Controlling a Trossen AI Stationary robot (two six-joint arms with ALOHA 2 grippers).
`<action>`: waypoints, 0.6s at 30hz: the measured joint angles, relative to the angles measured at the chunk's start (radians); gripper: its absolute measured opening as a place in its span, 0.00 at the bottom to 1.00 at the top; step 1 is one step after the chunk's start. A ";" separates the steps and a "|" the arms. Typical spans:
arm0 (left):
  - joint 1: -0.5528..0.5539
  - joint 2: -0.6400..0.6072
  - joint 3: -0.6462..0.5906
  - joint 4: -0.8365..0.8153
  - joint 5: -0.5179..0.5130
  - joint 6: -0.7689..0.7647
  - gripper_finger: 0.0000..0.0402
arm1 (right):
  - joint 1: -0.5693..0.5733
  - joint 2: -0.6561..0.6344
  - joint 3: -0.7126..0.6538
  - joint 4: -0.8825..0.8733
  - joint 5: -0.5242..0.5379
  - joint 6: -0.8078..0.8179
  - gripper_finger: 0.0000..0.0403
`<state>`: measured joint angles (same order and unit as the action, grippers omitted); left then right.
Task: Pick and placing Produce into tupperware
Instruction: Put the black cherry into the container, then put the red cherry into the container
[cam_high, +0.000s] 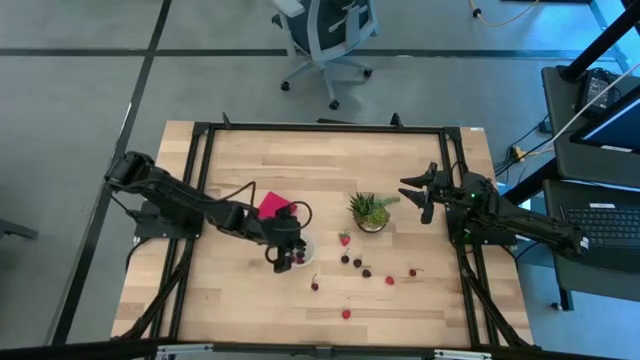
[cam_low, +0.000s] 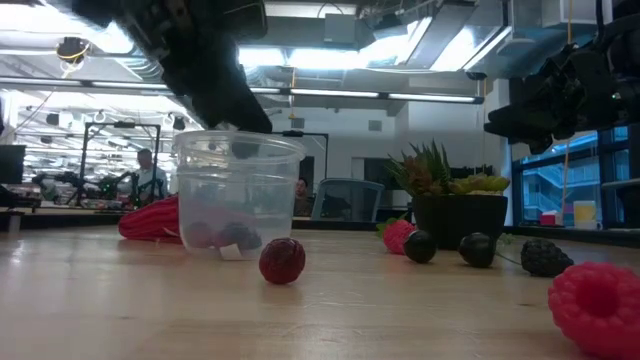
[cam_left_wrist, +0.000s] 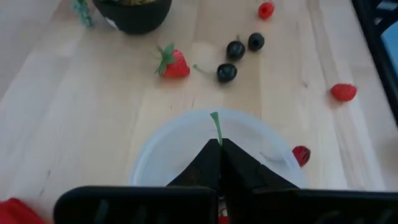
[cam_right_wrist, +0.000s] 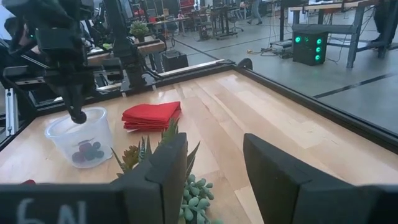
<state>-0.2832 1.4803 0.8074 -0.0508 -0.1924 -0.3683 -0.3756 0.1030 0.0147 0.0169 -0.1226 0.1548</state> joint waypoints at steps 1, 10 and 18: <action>0.000 0.000 -0.012 0.020 0.000 -0.007 0.00 | 0.000 0.001 0.000 0.000 0.000 0.000 0.40; 0.001 0.000 -0.048 0.072 -0.016 -0.022 0.01 | 0.000 0.002 0.000 0.000 0.000 0.000 0.40; 0.001 0.000 -0.048 0.072 -0.026 -0.022 0.04 | 0.000 0.002 0.000 0.000 0.000 -0.001 0.40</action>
<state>-0.2825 1.4803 0.7589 0.0216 -0.2188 -0.3905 -0.3756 0.1047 0.0147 0.0166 -0.1226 0.1539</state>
